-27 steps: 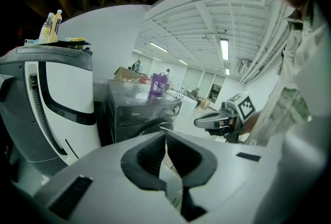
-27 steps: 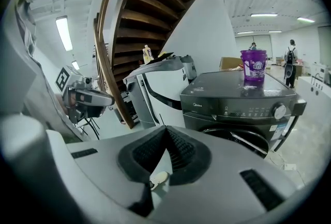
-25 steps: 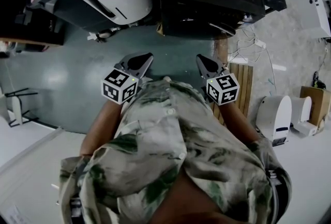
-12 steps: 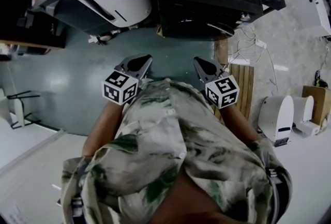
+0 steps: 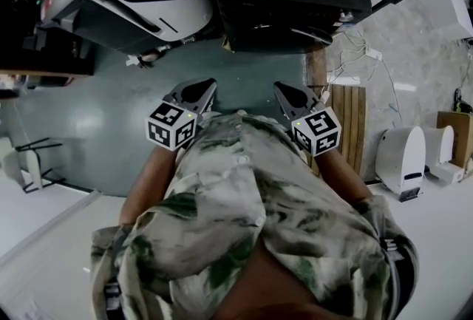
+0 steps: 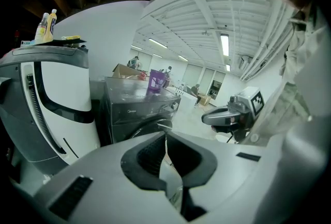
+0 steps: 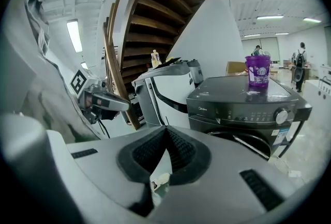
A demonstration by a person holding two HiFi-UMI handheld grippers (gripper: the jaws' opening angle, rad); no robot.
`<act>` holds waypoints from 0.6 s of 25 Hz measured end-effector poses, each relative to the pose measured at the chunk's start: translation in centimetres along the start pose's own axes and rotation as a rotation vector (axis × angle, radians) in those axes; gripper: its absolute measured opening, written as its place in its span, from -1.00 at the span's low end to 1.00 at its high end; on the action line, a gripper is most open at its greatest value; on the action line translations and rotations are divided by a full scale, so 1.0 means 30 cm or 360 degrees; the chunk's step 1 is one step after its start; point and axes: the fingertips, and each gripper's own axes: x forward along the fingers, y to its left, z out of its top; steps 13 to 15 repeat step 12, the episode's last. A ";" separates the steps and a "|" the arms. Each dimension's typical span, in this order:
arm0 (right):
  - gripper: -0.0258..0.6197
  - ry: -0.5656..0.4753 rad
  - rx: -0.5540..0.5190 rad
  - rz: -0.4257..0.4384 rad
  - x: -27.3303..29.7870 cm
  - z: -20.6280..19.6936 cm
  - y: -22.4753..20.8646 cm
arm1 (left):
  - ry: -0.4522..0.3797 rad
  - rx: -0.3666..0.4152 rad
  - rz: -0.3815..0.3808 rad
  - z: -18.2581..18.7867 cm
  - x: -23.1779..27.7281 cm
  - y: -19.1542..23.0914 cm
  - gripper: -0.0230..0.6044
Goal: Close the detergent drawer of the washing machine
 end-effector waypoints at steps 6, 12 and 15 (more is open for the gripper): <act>-0.86 -0.0009 0.0033 -0.0030 -0.022 -0.013 -0.034 | 0.0020 0.0025 -0.0038 0.018 0.040 -0.021 -0.84; -0.86 -0.0011 0.0049 -0.0045 -0.048 -0.024 -0.075 | 0.0031 0.0036 -0.0065 0.029 0.087 -0.048 -0.84; -0.86 -0.0011 0.0049 -0.0045 -0.048 -0.024 -0.075 | 0.0031 0.0036 -0.0065 0.029 0.087 -0.048 -0.84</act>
